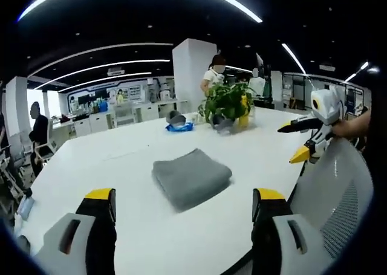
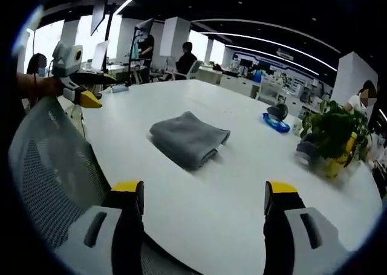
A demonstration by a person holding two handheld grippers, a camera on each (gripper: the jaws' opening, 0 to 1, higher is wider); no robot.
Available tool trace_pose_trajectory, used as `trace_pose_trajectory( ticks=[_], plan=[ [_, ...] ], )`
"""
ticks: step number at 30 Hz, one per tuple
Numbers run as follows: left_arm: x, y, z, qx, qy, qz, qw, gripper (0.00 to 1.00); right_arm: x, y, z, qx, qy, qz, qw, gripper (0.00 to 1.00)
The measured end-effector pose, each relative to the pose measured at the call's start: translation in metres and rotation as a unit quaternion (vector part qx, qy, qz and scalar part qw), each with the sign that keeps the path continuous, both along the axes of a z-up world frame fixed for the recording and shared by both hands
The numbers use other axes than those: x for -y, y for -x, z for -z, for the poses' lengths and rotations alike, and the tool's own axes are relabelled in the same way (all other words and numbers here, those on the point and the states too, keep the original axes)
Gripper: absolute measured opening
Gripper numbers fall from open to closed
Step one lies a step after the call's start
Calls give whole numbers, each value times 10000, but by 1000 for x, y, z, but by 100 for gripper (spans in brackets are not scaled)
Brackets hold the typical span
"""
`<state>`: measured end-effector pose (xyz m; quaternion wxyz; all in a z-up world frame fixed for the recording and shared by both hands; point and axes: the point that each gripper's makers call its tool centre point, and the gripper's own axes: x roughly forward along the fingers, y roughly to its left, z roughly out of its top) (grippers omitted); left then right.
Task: Fold the towel on the table until its edges align and the towel forms a compact rectangular stack.
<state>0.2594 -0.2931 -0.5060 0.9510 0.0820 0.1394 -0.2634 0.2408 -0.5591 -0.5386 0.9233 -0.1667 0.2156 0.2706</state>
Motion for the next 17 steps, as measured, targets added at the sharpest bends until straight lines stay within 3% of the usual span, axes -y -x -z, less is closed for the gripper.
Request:
trace_pose_trajectory(
  ticks=[6,10,17],
  plan=[
    [-4,-1,-1,-16,116,-110,9999,95,2,1,1,-21,59,7,10000,81],
    [-3,1,-1,-41,161,-79,9998,94,6,-2,-12,107,-481,232,9985,79],
    [-1,2,3,-150,186,-15,9997,94,10,-2,-10,115,-355,315,9988,78]
  ],
)
